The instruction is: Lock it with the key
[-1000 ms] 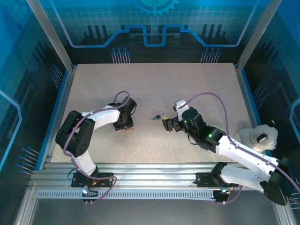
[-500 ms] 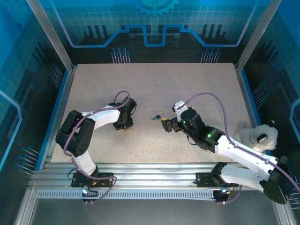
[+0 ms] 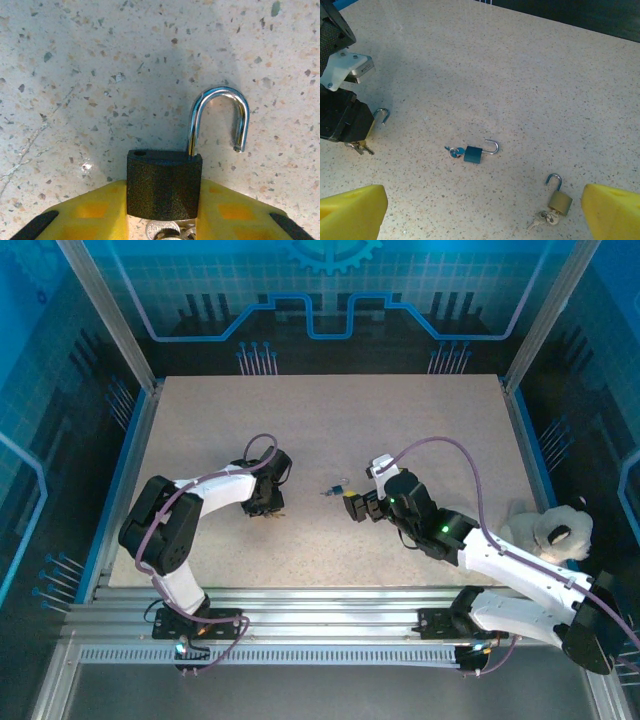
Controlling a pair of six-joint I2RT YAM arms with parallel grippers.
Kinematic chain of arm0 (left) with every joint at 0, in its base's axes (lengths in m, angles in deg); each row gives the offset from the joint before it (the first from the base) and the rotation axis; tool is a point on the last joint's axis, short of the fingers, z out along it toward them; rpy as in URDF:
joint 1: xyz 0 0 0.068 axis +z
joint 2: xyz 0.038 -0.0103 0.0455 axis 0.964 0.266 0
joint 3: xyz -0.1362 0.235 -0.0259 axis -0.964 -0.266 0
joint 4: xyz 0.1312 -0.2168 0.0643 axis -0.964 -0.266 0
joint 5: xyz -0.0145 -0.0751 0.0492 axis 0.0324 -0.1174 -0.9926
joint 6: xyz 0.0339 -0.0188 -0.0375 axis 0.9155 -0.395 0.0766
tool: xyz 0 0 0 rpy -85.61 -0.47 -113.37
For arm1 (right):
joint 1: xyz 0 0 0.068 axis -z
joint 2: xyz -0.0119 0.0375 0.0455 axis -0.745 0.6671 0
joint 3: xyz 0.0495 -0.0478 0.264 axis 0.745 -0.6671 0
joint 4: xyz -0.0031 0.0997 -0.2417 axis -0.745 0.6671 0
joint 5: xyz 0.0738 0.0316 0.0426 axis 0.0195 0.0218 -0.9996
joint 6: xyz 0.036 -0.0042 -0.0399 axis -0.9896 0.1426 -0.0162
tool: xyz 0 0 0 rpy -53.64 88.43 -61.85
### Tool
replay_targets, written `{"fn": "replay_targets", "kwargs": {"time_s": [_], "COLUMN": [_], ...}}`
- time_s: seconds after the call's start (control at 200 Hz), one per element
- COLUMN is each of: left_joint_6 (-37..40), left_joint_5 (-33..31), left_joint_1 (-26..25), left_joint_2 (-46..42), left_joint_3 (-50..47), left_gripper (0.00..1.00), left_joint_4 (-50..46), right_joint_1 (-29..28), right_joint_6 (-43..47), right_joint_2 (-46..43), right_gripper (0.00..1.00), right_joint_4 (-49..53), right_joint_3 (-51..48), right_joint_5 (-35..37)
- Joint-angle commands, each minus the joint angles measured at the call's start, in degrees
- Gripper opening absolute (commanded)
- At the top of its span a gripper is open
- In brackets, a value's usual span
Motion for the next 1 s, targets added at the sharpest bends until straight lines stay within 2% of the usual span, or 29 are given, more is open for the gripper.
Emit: {"fn": "replay_targets", "kwargs": {"time_s": [0.0,0.055,0.525,0.681,0.996], "left_joint_6": [0.97,0.88,2.24,3.12,7.65], "left_joint_5": [1.7,1.8,5.42,7.12,10.31], "left_joint_1": [0.16,0.17,-0.97,-1.81,-5.92], "left_joint_2": [2.68,2.54,-5.24,-8.14,-14.55], "left_joint_3": [-1.22,-1.38,-4.47,-5.26,-6.83], "left_gripper": [0.1,0.0,0.0,0.0,0.0], "left_joint_4": [3.24,3.24,5.64,6.32,8.95], "right_joint_1": [-1.03,-1.01,-0.96,-0.1,4.9], "right_joint_6": [0.88,0.76,-2.01,-2.87,-8.23], "right_joint_2": [0.52,0.74,0.96,1.21,1.84], "right_gripper": [1.0,1.0,1.0,1.0,1.0], "right_joint_4": [-0.85,-0.63,-2.56,-2.24,-0.21], "right_joint_3": [1.78,1.87,1.17,1.21,1.87], "right_joint_5": [1.4,1.75,3.14,1.01,-8.63]}}
